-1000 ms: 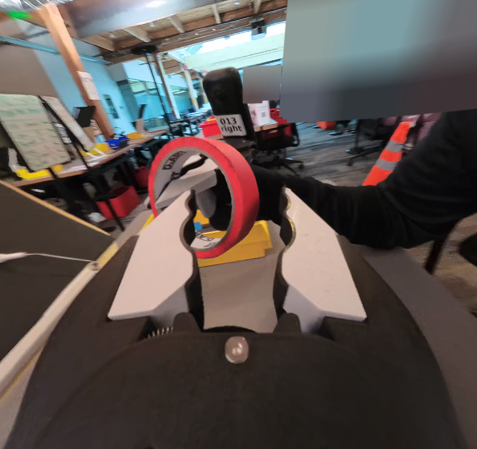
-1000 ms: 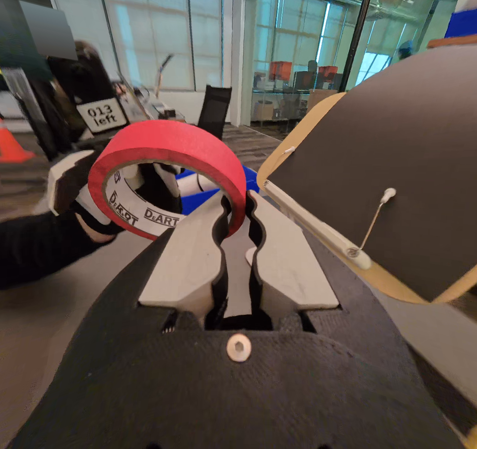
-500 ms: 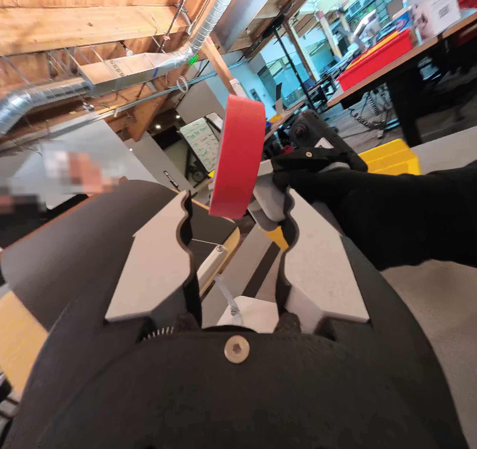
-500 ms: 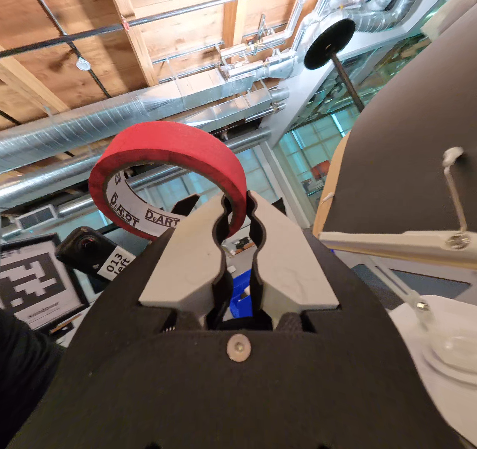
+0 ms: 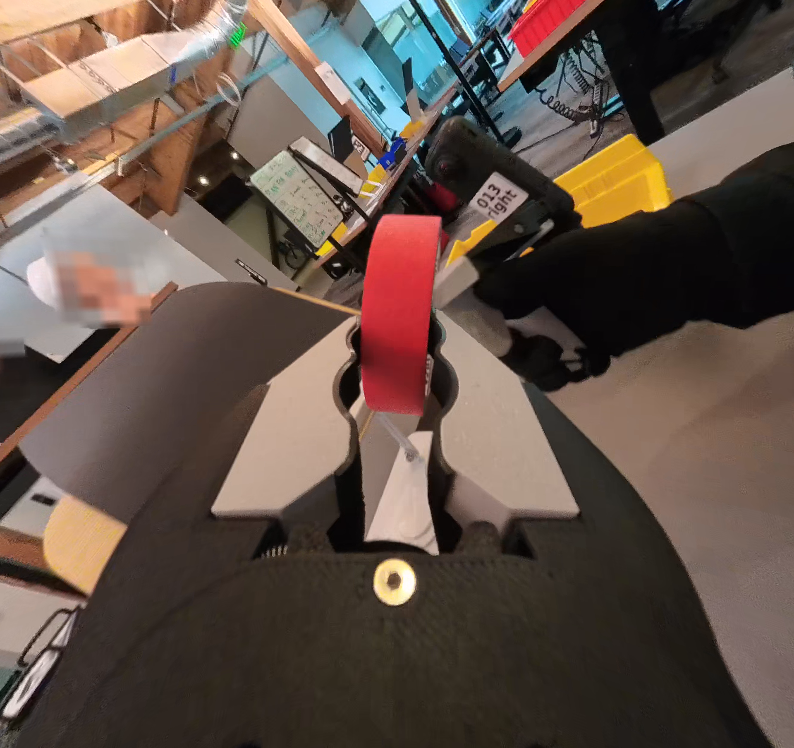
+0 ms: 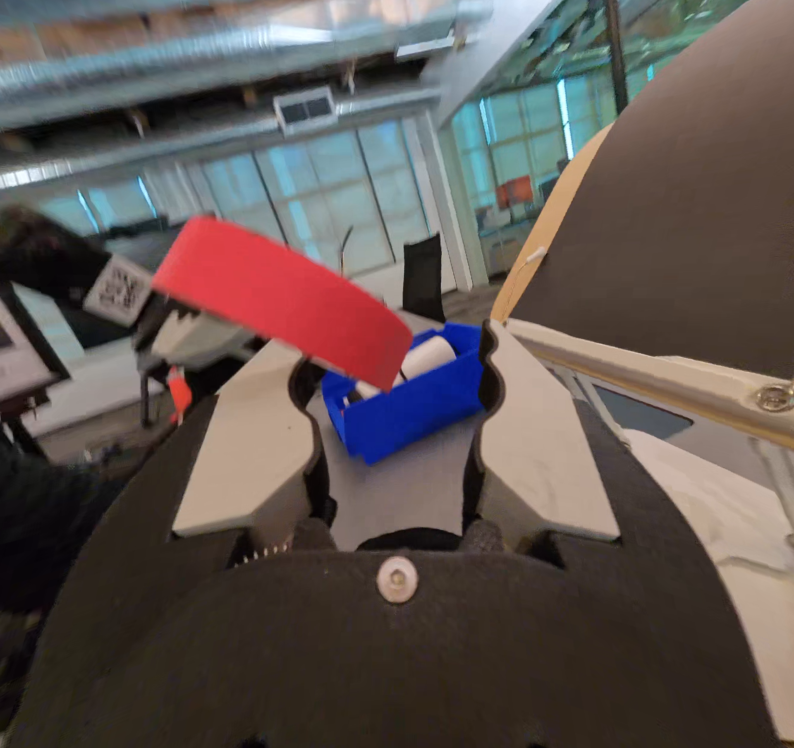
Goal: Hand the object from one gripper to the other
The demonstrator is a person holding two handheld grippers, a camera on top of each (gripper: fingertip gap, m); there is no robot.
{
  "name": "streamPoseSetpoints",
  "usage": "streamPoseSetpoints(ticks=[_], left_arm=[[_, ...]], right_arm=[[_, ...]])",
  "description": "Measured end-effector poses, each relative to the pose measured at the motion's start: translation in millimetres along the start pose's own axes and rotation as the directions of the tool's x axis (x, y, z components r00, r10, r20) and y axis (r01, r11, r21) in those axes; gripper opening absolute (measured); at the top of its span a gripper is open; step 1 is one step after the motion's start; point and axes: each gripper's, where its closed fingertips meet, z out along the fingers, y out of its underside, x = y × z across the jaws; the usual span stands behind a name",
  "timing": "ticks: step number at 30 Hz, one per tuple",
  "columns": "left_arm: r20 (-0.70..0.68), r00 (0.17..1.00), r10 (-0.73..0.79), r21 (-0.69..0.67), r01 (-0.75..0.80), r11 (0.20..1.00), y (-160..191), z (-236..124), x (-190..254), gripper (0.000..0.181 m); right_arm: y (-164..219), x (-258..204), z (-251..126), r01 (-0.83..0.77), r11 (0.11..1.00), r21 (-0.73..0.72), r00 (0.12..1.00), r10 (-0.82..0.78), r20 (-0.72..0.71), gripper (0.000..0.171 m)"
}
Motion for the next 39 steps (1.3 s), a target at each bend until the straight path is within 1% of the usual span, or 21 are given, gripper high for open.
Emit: streamPoseSetpoints(ticks=[3, 5, 7, 8, 12, 15, 20, 23, 26, 27, 31, 34, 37, 39], left_arm=[[-0.026, 0.998, -0.055, -0.067, 0.053, 0.996, 14, -16, -15, 0.027], [-0.036, 0.994, -0.105, -0.079, 0.102, 0.992, 21, -26, -24, 0.027], [-0.116, 0.977, -0.181, -0.101, 0.169, 0.980, 29, -34, -21, 0.027], [-0.145, 0.968, -0.203, -0.112, 0.188, 0.976, 32, -37, -18, 0.027], [-0.263, 0.930, -0.257, -0.171, 0.217, 0.961, 45, -42, -1, 0.027], [-0.300, 0.918, -0.260, -0.214, 0.201, 0.956, 52, -40, 9, 0.027], [-0.347, 0.911, -0.221, -0.301, 0.115, 0.947, 65, -35, 28, 0.027], [-0.365, 0.905, -0.220, -0.317, 0.102, 0.943, 68, -32, 34, 0.027], [-0.382, 0.900, -0.209, -0.333, 0.077, 0.940, 70, -31, 40, 0.027], [-0.389, 0.899, -0.203, -0.336, 0.067, 0.939, 71, -31, 42, 0.027], [-0.399, 0.897, -0.190, -0.355, 0.040, 0.934, 74, -31, 46, 0.027], [-0.397, 0.899, -0.184, -0.353, 0.036, 0.935, 75, -30, 46, 0.027], [-0.338, 0.923, -0.182, -0.294, 0.080, 0.952, 63, -24, 34, 0.029], [-0.267, 0.948, -0.171, -0.267, 0.098, 0.959, 59, -22, 19, 0.045]], right_arm=[[16, -2, -2, 0.099, 0.984, -0.146, 0.995, -0.094, 0.039, 0.076], [28, -1, -7, 0.178, 0.950, -0.257, 0.984, -0.169, 0.057, 0.075], [38, -1, -13, 0.264, 0.901, -0.344, 0.964, -0.249, 0.088, 0.075], [37, -5, -15, 0.305, 0.884, -0.355, 0.952, -0.285, 0.108, 0.072], [26, -30, -18, 0.427, 0.846, -0.321, 0.903, -0.379, 0.201, 0.059], [33, -41, -18, 0.506, 0.778, -0.371, 0.862, -0.443, 0.245, 0.052], [48, -50, -13, 0.612, 0.659, -0.437, 0.789, -0.544, 0.285, 0.043], [56, -50, -12, 0.648, 0.593, -0.478, 0.755, -0.583, 0.300, 0.040], [64, -48, -13, 0.667, 0.536, -0.518, 0.731, -0.605, 0.315, 0.033], [66, -47, -13, 0.670, 0.524, -0.526, 0.726, -0.611, 0.317, 0.028], [73, -46, -15, 0.669, 0.499, -0.551, 0.725, -0.604, 0.333, 0.026], [71, -46, -15, 0.681, 0.489, -0.545, 0.711, -0.619, 0.333, 0.026], [58, -46, -13, 0.660, 0.550, -0.511, 0.735, -0.612, 0.291, 0.026], [49, -42, -13, 0.639, 0.586, -0.499, 0.753, -0.609, 0.250, 0.026]])
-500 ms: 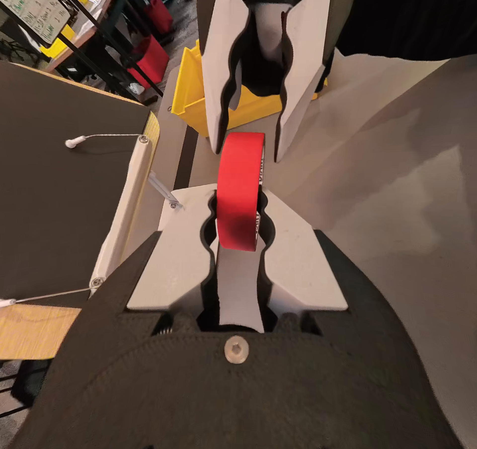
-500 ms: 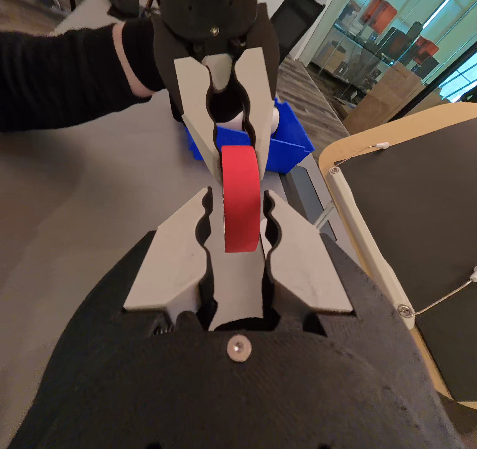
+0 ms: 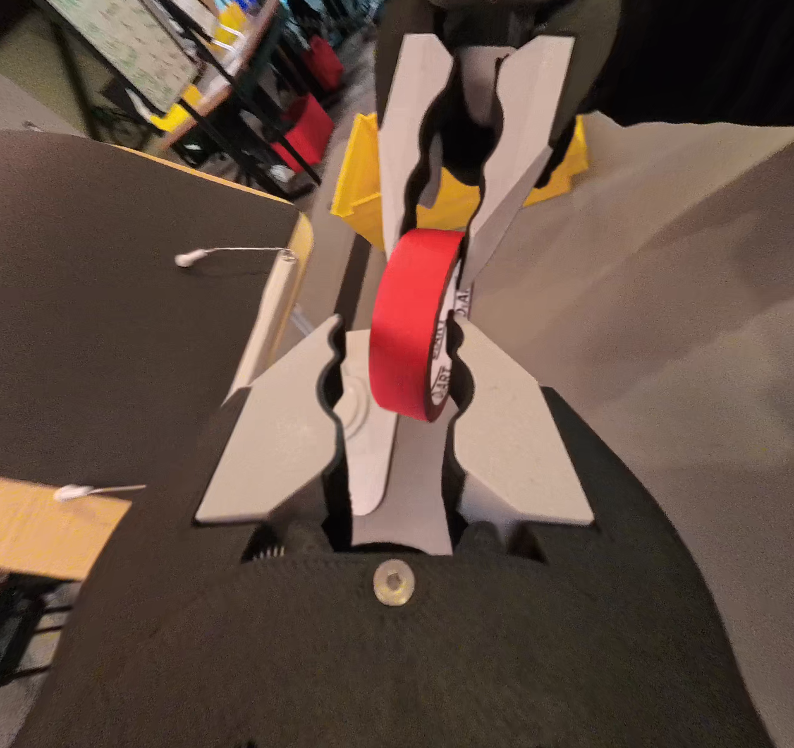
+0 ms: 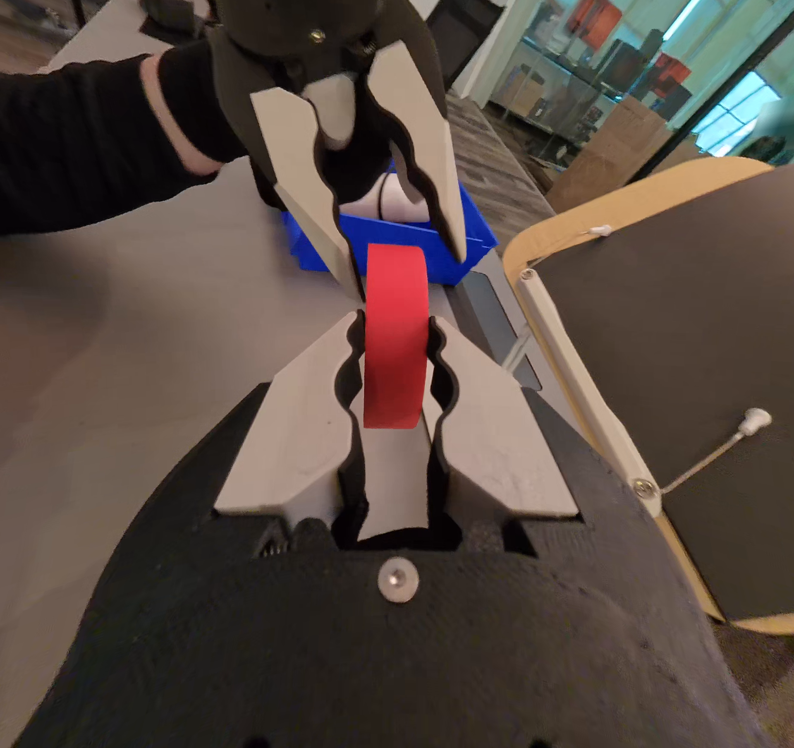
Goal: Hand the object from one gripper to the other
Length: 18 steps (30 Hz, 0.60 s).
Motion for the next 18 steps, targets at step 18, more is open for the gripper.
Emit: streamPoseSetpoints(ticks=[18], left_arm=[[0.422, 0.876, 0.234, -0.023, -0.248, 0.968, -30, 50, -14, 0.048]], right_arm=[[-9, 83, -40, -0.462, 0.768, 0.442, 0.804, 0.574, -0.156, 0.026]])
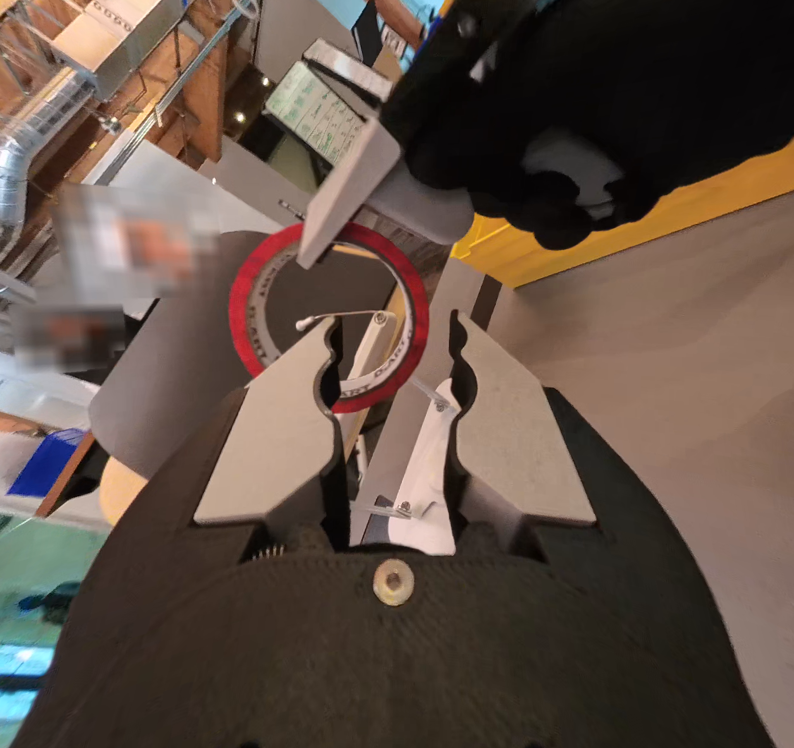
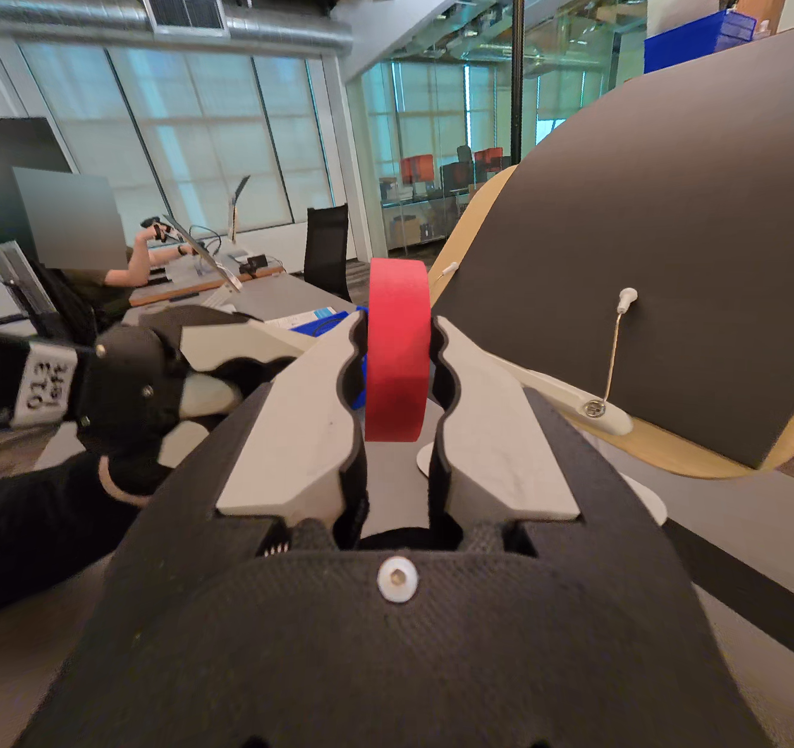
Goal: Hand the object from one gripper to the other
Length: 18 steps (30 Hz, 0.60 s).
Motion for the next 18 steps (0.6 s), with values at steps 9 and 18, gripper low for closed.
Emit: streamPoseSetpoints(ticks=[9, 18], left_arm=[[0.043, 0.999, 0.013, -0.061, -0.010, 0.998, 15, 12, 7, 0.009], [-0.099, 0.992, -0.082, -0.049, 0.078, 0.996, 18, 2, 9, 0.007]], right_arm=[[1, -25, 11, 0.005, 1.000, 0.030, 0.999, -0.006, 0.040, 0.026], [-6, -26, 7, 0.049, 0.999, 0.017, 0.994, -0.050, 0.093, 0.062]])
